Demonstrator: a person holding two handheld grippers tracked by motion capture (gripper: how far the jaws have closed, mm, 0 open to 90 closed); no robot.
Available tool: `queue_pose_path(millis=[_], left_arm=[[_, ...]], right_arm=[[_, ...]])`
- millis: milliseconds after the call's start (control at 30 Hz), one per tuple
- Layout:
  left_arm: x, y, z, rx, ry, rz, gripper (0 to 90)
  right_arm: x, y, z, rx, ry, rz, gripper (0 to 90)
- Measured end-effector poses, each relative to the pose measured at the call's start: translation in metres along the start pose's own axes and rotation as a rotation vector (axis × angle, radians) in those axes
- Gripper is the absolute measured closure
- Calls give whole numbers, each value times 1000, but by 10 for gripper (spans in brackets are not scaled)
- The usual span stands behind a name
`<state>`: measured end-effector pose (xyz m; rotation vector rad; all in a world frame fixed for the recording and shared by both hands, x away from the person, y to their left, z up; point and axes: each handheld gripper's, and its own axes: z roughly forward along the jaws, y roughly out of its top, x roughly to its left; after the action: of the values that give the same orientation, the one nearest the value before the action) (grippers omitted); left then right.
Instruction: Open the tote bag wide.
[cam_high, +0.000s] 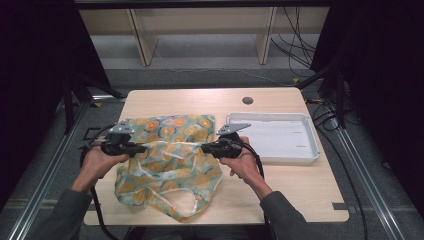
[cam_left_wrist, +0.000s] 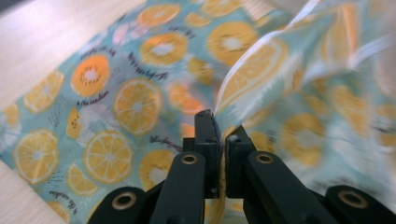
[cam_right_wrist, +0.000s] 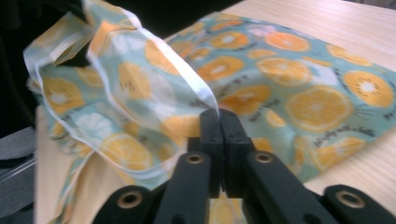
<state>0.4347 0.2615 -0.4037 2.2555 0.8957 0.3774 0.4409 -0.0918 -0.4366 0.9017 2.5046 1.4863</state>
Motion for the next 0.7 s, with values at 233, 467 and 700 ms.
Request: queue_pose_path(millis=[233,467,700], left_arm=[[28,-11,24,35,20,-108,877],[29,-13,23,65,8,-122,874],[28,-12,22,63,3,-122,871]], right_arm=[[26,6,-8,40,-80,-137,585],[66,-1,15,104,101,-255,516],[73,-13,48,182,102,-264,366]])
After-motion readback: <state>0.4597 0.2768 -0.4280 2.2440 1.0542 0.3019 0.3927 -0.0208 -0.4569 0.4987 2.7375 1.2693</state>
